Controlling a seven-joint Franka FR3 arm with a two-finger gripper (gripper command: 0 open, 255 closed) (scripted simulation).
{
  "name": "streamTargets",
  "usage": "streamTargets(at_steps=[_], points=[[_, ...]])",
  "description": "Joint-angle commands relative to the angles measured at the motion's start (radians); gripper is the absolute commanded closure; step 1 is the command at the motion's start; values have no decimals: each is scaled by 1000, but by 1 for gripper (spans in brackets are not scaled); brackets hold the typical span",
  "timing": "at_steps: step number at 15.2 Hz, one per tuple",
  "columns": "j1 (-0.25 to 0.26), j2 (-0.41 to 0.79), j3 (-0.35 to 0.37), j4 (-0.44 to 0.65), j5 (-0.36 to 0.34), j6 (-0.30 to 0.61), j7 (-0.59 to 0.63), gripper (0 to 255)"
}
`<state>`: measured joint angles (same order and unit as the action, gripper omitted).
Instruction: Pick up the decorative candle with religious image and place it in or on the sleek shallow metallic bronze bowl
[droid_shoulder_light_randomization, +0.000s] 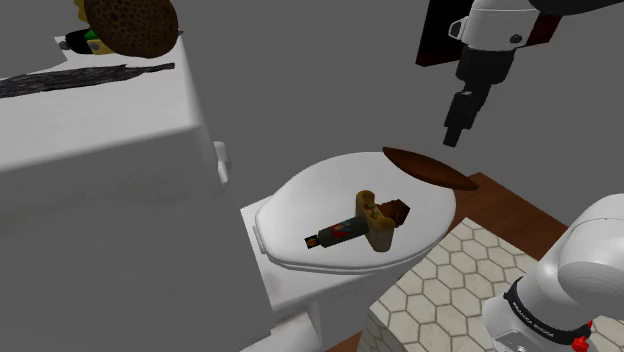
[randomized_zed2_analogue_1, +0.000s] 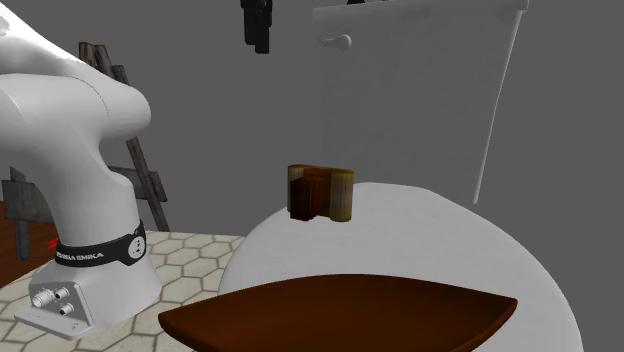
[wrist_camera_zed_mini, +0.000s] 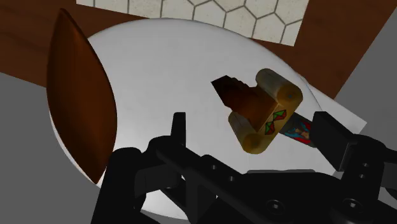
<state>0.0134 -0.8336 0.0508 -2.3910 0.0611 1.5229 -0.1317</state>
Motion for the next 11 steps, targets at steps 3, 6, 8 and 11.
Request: streamTargets(at_steps=[3, 6, 8, 11], points=[[4, -9, 47, -56, 19, 53, 55, 0], [11, -6, 121, -129, 49, 136, 139, 0], [17, 7, 171, -170, 69, 194, 195, 0], [24, 44, 250, -220, 97, 285, 282, 0]])
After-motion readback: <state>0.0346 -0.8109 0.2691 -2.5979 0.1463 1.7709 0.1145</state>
